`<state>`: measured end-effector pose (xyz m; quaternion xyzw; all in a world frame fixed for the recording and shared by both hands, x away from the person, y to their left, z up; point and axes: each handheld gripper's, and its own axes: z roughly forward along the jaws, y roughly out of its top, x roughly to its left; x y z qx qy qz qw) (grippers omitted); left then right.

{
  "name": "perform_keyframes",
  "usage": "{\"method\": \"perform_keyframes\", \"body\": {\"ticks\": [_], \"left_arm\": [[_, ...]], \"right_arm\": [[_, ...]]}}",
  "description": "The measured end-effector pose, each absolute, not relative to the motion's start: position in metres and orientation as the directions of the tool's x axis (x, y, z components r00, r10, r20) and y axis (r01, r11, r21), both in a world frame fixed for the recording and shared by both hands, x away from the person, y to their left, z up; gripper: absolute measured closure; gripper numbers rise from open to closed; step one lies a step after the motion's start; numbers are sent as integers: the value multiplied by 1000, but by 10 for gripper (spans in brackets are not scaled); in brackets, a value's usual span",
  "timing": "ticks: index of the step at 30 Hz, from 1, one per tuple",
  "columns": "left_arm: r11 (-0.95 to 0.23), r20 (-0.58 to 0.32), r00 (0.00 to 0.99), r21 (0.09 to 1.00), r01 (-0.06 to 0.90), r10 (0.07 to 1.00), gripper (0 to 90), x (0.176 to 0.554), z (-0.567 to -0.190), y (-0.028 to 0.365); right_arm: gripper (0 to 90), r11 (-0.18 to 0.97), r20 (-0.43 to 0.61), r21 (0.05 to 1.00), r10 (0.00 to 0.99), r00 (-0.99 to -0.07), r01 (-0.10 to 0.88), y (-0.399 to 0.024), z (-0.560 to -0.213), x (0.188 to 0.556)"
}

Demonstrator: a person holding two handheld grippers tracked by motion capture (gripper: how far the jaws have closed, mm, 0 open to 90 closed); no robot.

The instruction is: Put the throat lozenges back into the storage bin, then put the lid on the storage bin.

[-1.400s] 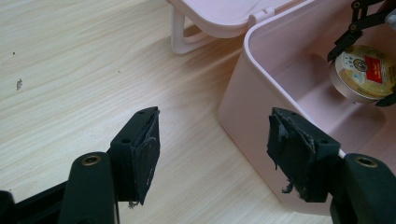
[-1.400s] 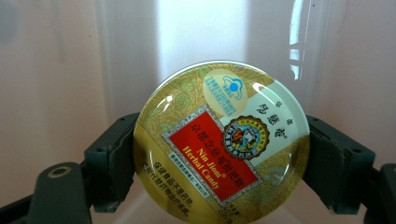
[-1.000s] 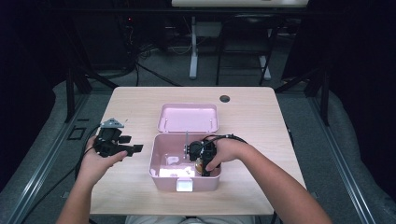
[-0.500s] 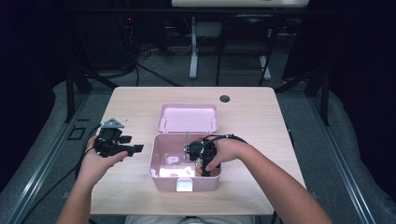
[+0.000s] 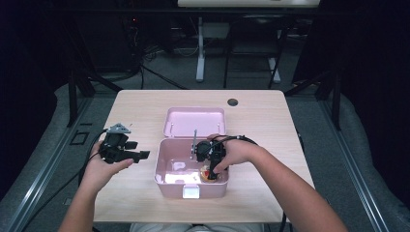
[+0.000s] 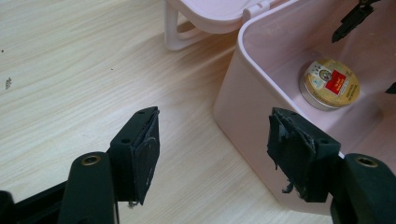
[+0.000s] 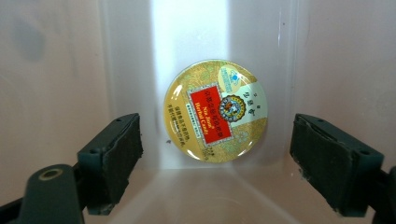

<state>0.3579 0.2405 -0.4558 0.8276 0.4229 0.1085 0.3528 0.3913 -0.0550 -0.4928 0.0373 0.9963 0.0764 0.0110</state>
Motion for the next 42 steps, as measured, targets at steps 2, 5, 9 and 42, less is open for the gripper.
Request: {"method": "perform_keyframes", "body": {"ticks": [2,5,9,42], "left_arm": [[-398,-104,615,676,620,782,327,358,-456,240],[-400,-88,608,677,618,789,317,358,-456,239],[-398,-84,606,681,614,791,313,357,-456,238],[-398,-102,632,697,596,768,328,356,-453,238]], "right_arm": [[188,984,-16,159,78,-997,75,-56,-489,390],[203,985,-25,154,80,-996,75,-56,-483,389],[236,981,-24,171,94,-995,89,-57,-476,388],[218,966,-35,209,165,-986,154,-85,-432,378]]}}
